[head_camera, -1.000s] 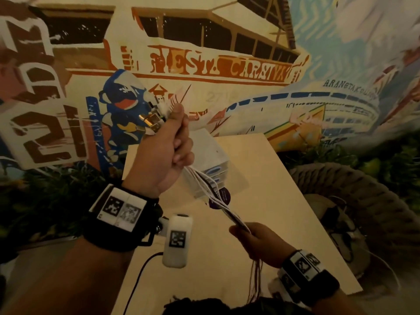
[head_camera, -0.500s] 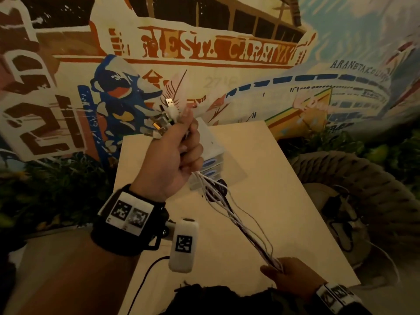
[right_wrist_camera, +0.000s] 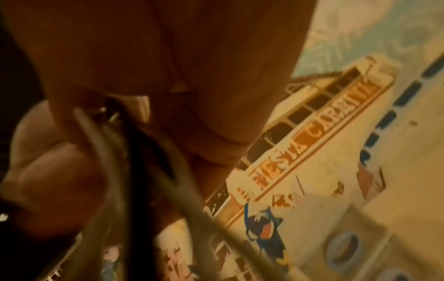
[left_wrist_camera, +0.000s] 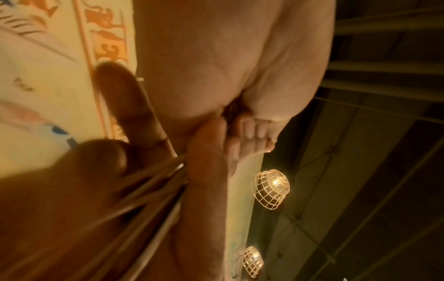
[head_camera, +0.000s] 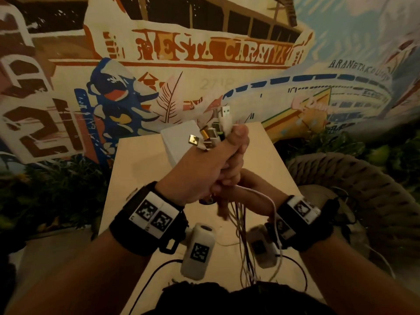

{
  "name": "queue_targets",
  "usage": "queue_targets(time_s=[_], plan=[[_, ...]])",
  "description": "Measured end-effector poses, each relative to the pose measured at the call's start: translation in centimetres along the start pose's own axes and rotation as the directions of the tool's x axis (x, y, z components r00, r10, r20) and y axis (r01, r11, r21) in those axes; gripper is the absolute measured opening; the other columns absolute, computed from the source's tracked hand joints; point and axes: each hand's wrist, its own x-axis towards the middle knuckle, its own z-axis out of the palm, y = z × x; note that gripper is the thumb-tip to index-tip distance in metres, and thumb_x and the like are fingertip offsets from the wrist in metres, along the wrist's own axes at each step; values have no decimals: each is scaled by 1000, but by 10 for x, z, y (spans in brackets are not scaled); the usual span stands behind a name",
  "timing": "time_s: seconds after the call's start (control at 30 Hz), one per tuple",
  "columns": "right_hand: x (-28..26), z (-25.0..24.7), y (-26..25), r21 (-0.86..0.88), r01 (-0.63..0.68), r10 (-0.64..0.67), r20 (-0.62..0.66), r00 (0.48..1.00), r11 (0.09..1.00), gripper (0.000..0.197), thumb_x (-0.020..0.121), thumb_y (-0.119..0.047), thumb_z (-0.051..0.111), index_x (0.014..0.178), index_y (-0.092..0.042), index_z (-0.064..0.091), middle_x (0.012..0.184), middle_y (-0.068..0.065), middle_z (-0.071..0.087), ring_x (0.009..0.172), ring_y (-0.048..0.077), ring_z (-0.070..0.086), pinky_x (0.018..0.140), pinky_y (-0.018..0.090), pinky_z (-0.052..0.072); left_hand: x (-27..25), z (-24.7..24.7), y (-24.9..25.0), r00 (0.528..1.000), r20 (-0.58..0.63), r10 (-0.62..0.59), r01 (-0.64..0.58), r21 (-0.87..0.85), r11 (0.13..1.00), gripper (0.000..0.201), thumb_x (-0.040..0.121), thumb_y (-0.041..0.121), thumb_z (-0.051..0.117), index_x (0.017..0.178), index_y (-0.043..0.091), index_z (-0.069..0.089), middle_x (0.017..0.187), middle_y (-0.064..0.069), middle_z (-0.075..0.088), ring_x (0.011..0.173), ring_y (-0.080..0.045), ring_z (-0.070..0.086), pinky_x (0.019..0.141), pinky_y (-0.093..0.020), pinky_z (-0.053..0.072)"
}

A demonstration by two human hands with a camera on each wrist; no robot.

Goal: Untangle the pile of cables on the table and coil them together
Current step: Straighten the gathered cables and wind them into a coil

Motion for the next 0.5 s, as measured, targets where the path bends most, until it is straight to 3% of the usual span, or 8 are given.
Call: queue_targets(time_s=[0.07,0.1,0.17,0.27,0.33,0.37,0.43,0.5], plan=[[11,0,12,-30,-59,60,63,996,998,16,93,-22,68,92,-6,68,78,1,68,62,18,62,60,32,54,0,-5,4,999,-23,33,-31,77,997,33,101,40,49,81,14,49,55,2,29,43,-12,26,45,-27,23],[12,-4,25,-47,-90,95,103,990,995,11,93,-20,69,92,-9,69,78,0,68,62,18,62,59,30,53,0,-10,6,998,-42,38,-35,80,996,33,100,40,50,81,14,48,54,2,29,42,-11,26,45,-25,25],[4,-13,53,-11,-166,165,171,971,986,5,94,-12,67,97,-13,71,82,2,69,67,20,65,66,35,56,-4,-23,11,995,-95,42,-36,69,997,33,100,40,50,80,14,48,55,1,26,43,-11,24,45,-24,27],[-11,-23,80,140,-255,221,219,950,957,37,88,-11,53,121,1,64,102,17,72,93,33,69,89,47,54,-10,-37,14,985,-167,47,-36,69,997,36,103,40,47,75,19,49,57,0,21,45,-13,21,46,-27,25],[-8,-24,74,216,-200,170,149,974,956,54,86,-21,56,135,2,55,125,20,68,117,38,63,108,56,45,-11,-38,14,983,-177,41,-31,57,998,35,102,42,47,75,19,49,56,1,22,45,-12,22,46,-27,25],[-2,-24,65,235,-143,125,93,988,961,60,88,-31,60,139,-1,53,133,20,64,124,38,59,112,57,40,-11,-36,13,985,-166,36,-29,44,999,35,102,42,47,76,18,49,56,2,24,44,-11,23,46,-27,24],[11,-18,38,232,-7,-8,64,998,973,78,90,-54,61,145,-2,46,142,19,57,132,37,53,113,52,41,-10,-26,11,990,-137,43,-34,63,997,33,102,39,46,80,15,48,54,4,29,44,-11,25,46,-28,22],[21,-8,12,242,18,-46,108,993,970,81,89,-59,63,140,3,49,132,18,64,123,34,61,103,42,50,-10,-18,10,988,-142,61,-28,224,974,33,103,37,45,82,12,49,53,5,36,45,-10,31,46,-23,27]])
